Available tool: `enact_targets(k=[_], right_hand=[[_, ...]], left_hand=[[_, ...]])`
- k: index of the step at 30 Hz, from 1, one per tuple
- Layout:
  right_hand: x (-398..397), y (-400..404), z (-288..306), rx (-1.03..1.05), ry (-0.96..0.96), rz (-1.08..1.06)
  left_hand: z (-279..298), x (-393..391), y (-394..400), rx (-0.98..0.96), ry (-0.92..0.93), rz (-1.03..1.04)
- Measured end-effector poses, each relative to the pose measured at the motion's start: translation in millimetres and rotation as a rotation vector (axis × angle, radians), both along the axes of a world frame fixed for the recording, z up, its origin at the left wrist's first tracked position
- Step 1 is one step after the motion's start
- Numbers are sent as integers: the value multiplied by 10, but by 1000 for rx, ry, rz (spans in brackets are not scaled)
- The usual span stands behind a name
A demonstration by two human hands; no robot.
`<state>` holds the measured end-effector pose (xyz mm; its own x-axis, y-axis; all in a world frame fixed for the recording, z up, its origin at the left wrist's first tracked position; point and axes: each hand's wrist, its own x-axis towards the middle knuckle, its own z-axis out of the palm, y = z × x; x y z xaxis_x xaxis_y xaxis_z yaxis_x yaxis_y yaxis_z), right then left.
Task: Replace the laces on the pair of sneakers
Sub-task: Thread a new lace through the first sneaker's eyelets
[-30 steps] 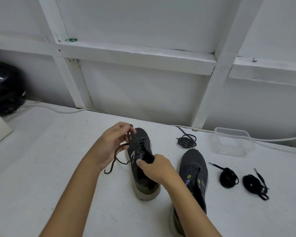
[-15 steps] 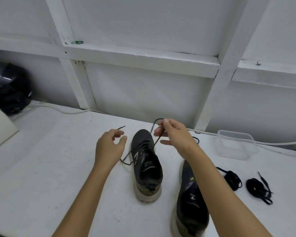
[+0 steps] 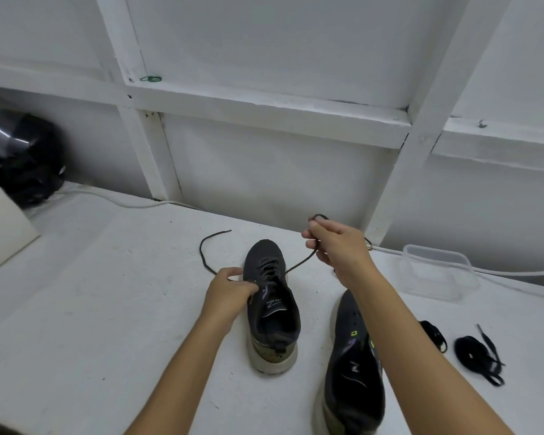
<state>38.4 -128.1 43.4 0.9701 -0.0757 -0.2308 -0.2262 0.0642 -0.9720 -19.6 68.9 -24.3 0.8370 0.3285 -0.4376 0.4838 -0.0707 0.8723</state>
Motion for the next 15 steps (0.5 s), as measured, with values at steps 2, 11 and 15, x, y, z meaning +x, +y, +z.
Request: enact_targets(k=[2, 11, 15], right_hand=[[17, 10, -48, -30, 13, -20], [8, 30, -204, -227, 63, 16], [14, 13, -237, -230, 71, 17]], left_hand=[[8, 59, -15, -61, 2, 12], [125, 252, 72, 228, -71, -288], [81, 211, 39, 547, -188, -363]])
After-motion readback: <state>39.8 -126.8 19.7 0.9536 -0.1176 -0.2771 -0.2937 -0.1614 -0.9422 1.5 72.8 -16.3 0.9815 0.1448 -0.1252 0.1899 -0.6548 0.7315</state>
